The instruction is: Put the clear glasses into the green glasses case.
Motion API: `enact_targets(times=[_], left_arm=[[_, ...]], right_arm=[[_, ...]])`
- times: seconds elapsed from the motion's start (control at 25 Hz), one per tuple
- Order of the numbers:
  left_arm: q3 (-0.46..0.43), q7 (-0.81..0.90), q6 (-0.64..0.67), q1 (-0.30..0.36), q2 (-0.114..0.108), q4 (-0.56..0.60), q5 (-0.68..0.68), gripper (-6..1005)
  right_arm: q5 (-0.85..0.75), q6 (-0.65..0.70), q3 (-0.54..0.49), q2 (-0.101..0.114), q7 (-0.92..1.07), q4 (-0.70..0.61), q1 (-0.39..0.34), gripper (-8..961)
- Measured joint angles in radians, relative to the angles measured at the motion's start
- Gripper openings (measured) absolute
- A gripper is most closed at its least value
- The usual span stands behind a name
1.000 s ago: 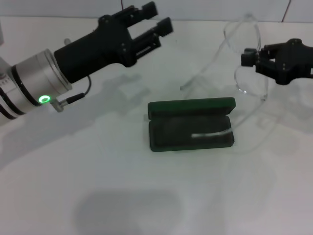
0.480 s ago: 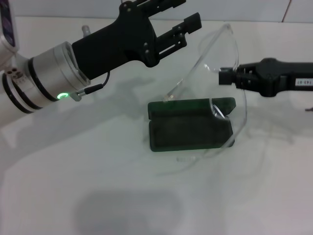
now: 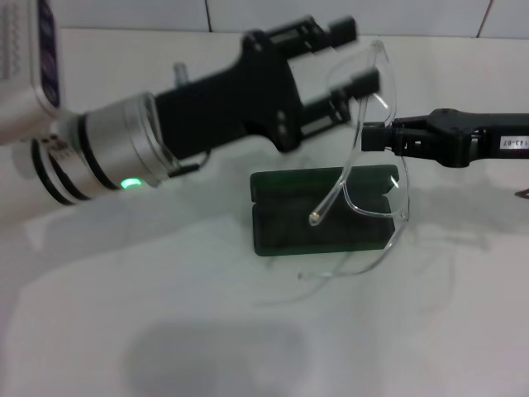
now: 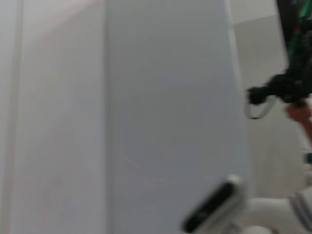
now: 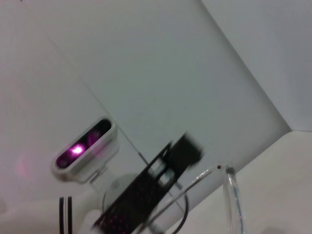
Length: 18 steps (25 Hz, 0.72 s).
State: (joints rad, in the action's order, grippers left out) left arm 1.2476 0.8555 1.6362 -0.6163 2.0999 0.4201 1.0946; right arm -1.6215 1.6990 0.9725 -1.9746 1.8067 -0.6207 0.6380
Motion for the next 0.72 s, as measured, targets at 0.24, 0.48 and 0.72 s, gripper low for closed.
enact_targets(times=[0.24,0.48,0.72], left_arm=[[0.129,-0.017,0.007,0.001,0.001,0.014,-0.039,561],[0.134,-0.037,-0.019,0.009,0.001,0.007,-0.045,560],[0.132,-0.059,-0.026,0.030,0.001,0.006,-0.072,560]], right_arm=[[0.004,0.001,0.000,-0.003,0.039,0.001,0.033,112],[0.006,0.014,0.000,-0.010,0.070,0.001,0.060,112],[0.014,0.039,0.000,-0.014,0.087,0.001,0.067,100]])
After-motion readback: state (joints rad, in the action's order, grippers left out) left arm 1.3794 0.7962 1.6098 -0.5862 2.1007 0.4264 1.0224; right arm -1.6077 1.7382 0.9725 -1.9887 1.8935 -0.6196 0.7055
